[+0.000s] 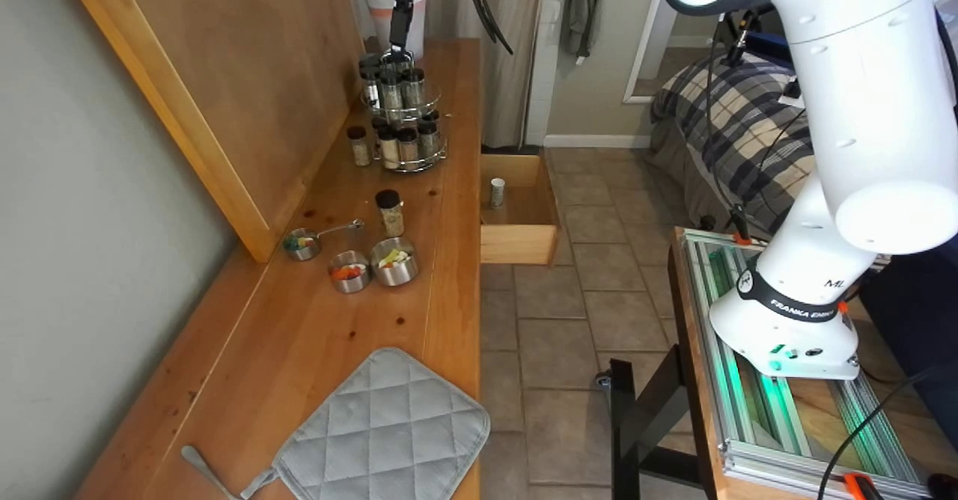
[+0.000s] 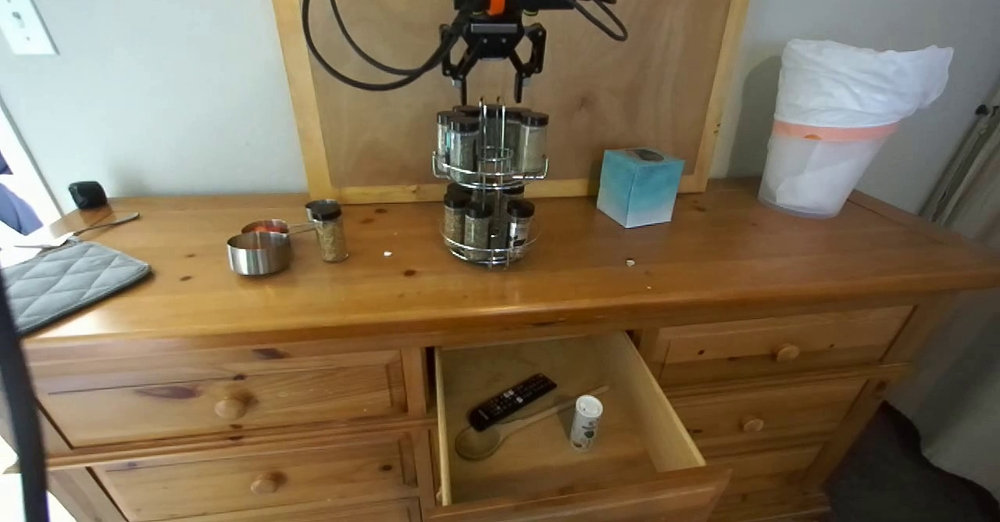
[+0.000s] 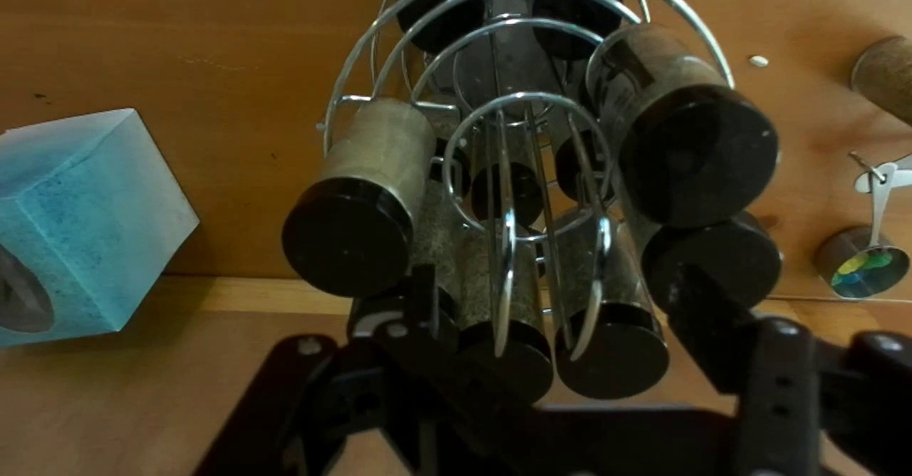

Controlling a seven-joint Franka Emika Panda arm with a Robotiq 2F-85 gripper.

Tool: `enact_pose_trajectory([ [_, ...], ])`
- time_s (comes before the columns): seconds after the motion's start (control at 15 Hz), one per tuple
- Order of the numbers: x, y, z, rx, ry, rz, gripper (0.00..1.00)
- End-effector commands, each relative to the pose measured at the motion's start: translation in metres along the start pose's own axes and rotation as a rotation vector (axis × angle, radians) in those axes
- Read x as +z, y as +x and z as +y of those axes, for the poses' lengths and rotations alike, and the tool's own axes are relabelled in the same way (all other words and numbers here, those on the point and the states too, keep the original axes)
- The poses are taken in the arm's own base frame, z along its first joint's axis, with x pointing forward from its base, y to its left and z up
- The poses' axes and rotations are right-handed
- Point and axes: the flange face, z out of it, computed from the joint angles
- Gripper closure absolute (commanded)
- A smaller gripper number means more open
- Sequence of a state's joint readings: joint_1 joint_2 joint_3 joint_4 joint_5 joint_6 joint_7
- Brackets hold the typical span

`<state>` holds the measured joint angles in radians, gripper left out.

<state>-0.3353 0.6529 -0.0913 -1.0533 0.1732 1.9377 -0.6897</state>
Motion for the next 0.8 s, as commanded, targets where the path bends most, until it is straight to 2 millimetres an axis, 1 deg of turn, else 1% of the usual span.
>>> enact_pose_trajectory([
  [0.0, -0.0008, 0.0102, 0.0002, 0.064, -0.011, -0.013, 0.44],
  [0.07, -0.0004, 0.0112, -0.0002, 0.086, -0.011, -0.016, 0.43],
  [0.13, -0.0004, 0.0125, -0.0007, 0.106, -0.016, -0.020, 0.48],
  [0.2, -0.0001, 0.0126, -0.0015, 0.123, -0.013, -0.028, 0.57],
  [0.4, -0.0030, 0.0145, -0.0022, 0.188, -0.007, -0.023, 0.71],
  [0.47, -0.0041, 0.0148, -0.0017, 0.219, -0.013, -0.022, 0.81],
  [0.6, -0.0061, 0.0162, -0.0014, 0.285, -0.033, -0.021, 0.88],
  [0.73, -0.0069, 0.0163, -0.0019, 0.351, -0.039, -0.018, 0.86],
])
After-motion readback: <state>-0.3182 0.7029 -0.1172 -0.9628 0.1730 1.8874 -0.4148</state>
